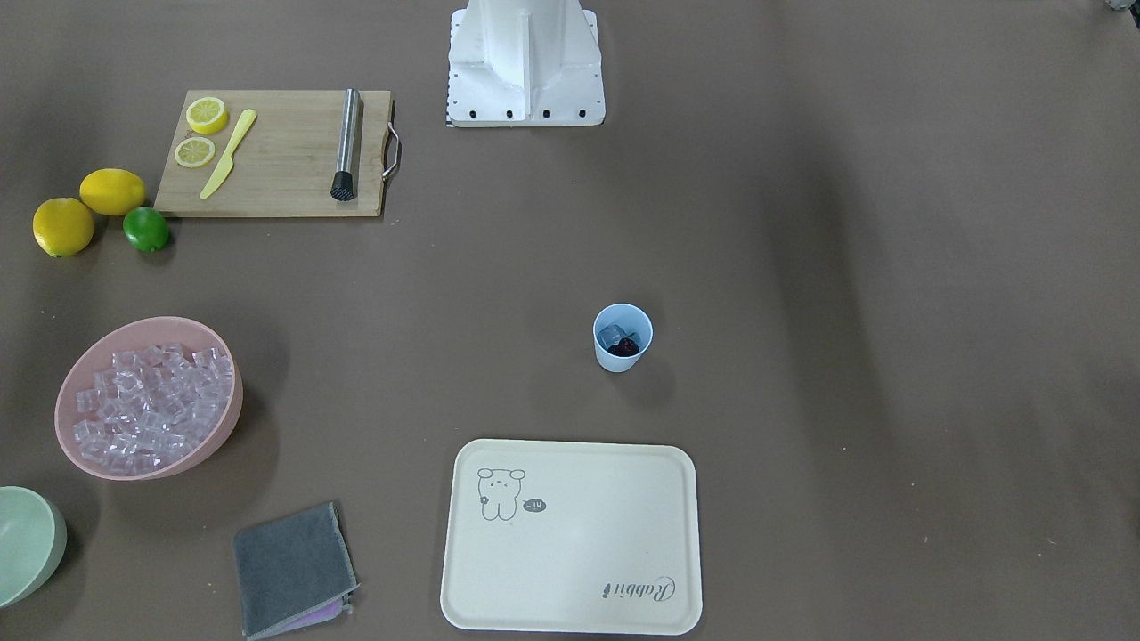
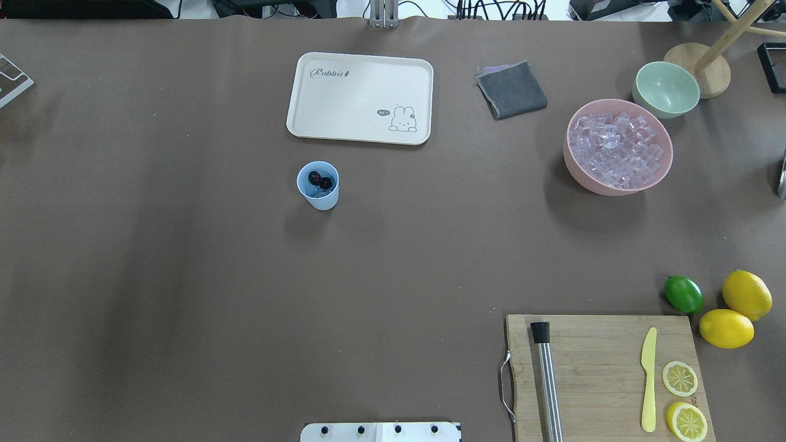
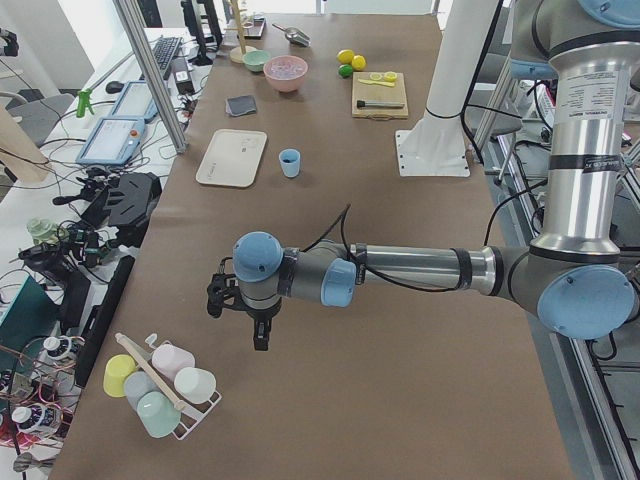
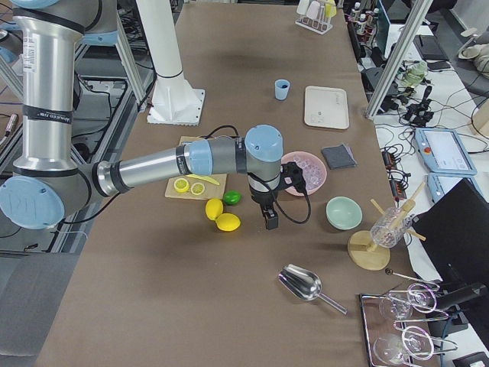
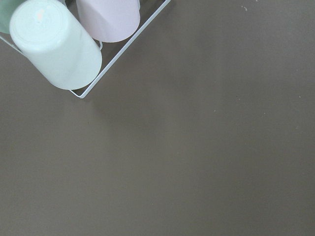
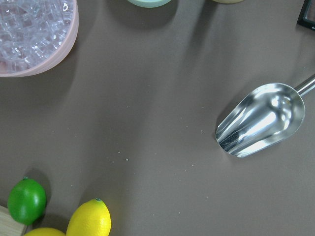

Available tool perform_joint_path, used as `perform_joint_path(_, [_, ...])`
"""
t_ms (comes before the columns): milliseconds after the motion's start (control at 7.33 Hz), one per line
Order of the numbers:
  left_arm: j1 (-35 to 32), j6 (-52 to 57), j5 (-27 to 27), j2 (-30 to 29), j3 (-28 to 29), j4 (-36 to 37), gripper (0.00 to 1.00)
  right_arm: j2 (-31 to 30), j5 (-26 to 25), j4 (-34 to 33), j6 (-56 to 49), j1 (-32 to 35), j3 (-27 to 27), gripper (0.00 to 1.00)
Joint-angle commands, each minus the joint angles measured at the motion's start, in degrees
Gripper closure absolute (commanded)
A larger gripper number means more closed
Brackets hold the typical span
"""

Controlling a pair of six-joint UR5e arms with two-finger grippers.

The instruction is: Put ice and cherries in cup

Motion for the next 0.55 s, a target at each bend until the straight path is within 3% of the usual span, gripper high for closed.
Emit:
perform_joint_path(0, [-0.49, 0.13, 0.89, 0.30, -0.61, -0.10, 0.02, 0.03, -0.16, -0.01, 0.00, 0.00, 0.00, 0.00])
perform_joint_path(136, [-0.58, 0.13, 5.07, 0.39, -0.88, 0.07, 0.02, 0.03, -0.16, 0.08, 0.00, 0.00, 0.17, 0.00])
perform_joint_path(409, [-1.11, 0.22, 5.64, 3.28, -3.33, 0.43, 0.02, 0.03, -0.16, -0.01, 0.00, 0.00, 0.17, 0.00])
